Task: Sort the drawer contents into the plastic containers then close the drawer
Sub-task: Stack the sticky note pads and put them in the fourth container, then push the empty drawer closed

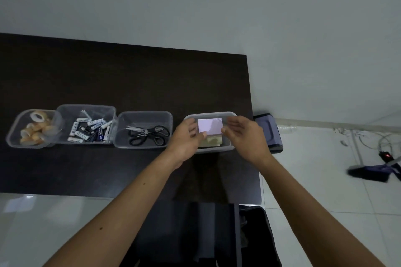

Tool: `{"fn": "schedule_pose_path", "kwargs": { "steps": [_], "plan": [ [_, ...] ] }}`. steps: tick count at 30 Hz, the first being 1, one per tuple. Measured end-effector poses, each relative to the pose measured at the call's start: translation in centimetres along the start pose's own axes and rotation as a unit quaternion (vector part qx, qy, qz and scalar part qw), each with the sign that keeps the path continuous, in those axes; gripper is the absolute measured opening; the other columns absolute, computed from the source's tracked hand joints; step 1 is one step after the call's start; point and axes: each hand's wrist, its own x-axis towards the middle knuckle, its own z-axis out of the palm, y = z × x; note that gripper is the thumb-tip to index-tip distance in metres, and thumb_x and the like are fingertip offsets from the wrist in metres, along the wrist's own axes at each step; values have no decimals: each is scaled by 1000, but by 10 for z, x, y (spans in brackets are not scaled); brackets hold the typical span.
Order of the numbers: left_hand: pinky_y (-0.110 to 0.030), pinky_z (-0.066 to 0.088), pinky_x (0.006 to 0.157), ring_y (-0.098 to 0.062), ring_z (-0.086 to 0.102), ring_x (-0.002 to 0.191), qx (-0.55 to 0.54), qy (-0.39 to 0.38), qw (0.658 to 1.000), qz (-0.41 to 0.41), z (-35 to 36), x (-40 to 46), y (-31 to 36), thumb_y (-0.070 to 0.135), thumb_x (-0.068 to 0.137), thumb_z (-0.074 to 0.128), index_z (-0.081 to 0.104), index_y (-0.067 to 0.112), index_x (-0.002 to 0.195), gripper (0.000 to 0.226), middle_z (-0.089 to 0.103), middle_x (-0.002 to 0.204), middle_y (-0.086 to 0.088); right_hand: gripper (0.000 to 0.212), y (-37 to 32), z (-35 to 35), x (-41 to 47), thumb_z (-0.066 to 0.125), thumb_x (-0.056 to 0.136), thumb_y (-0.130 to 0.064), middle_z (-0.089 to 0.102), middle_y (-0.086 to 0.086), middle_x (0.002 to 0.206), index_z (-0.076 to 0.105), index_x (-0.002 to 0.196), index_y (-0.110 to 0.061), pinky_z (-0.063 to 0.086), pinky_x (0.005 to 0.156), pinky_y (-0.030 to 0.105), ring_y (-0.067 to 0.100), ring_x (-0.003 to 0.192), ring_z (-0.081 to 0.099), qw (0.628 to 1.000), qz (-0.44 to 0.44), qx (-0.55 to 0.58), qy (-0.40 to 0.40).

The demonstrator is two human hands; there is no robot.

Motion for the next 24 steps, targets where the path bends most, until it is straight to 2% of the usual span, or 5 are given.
{"fn": "schedule_pose_path", "kwargs": {
  "steps": [4,8,13,18,24],
  "plan": [
    [-27,53,105,-4,64,122,-33,2,998,54,-18,-51,-13,13,98,72,45,16,154,63,63,143,4,43,4,6,-57,76,93,-24,70,-6,131,65,135,-19,54,103,25,5,119,67,999,-34,18,-15],
    [-31,55,103,-11,71,118,-48,20,994,95,-40,-114,-68,10,95,75,59,21,138,48,73,128,1,37,29,31,-129,79,91,-28,71,-11,125,70,127,-26,52,104,22,2,118,66,998,-50,-6,-33],
    [-37,58,101,-6,71,109,63,13,996,66,-63,-197,-173,27,88,83,69,30,123,38,75,116,12,33,83,83,-227,82,88,-33,71,-21,114,73,120,-27,52,103,21,-10,110,64,996,-23,-31,-84],
    [-36,48,112,-2,54,131,256,27,965,54,-94,-255,-254,66,74,80,63,39,131,65,59,140,17,47,125,127,-288,83,82,-49,69,-16,119,71,123,-29,55,101,31,2,114,63,988,5,-82,-131],
    [-39,38,119,-14,45,145,335,5,940,68,-113,-280,-301,71,76,77,68,32,128,65,63,143,7,54,145,149,-319,88,77,-45,66,-10,117,70,124,-25,51,102,34,13,113,59,980,0,-164,-113]
  ]
}}
